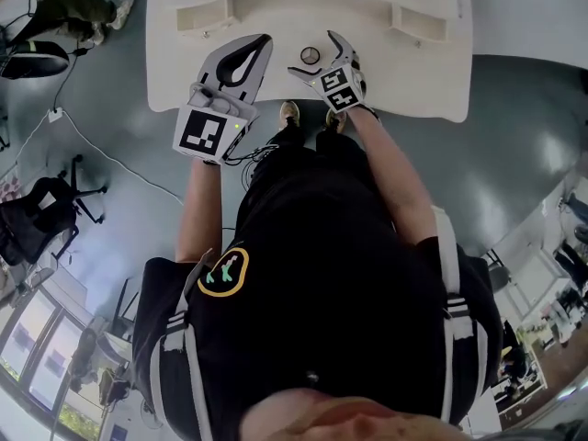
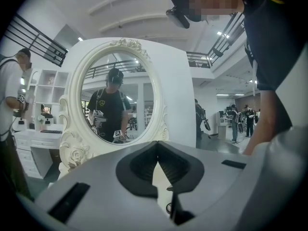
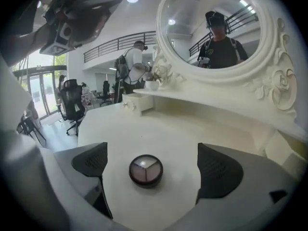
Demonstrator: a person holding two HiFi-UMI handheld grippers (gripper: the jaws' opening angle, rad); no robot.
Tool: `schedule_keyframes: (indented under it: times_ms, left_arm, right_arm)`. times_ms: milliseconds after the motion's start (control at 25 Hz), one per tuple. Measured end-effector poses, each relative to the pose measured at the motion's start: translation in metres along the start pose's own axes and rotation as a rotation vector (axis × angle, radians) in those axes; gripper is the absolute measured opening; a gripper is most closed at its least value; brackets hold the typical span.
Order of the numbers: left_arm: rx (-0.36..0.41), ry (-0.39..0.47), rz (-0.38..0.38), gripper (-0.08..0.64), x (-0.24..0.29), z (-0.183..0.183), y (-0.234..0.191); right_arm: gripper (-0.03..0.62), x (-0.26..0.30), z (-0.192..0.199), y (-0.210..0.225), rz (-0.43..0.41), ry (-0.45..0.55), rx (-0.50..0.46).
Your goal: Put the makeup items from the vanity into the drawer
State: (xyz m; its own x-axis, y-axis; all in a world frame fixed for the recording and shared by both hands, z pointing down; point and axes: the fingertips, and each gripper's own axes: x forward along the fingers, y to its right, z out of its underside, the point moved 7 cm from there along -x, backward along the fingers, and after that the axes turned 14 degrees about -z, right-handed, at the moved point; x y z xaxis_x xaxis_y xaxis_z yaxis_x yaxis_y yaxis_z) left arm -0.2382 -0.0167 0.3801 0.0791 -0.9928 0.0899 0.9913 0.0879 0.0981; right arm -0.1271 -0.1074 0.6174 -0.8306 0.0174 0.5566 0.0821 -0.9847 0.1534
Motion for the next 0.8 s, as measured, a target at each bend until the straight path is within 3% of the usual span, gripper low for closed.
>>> schedule_keyframes:
  times_ms: [280,600,800]
  left_arm:
    - [-0.005,-0.001,-0.012,0.018,-0.004,0.002,-0.007]
    - [-0.006,0.009,-0.001,0.018,-0.001,0.002,-0.004]
    - [-0.007,0.007,-0.002,0.018,-0.003,0.001,-0.005]
  right_arm:
    - [0.578,0.016,0.015,0.005,0.014,-0.109,-0.005]
    - [0.550,0.016,0.016,0.005,0.005,-0.135,-0.012]
    - [0.433,0.013,0.015,-0.001,-0.039,-0.149,-0.052]
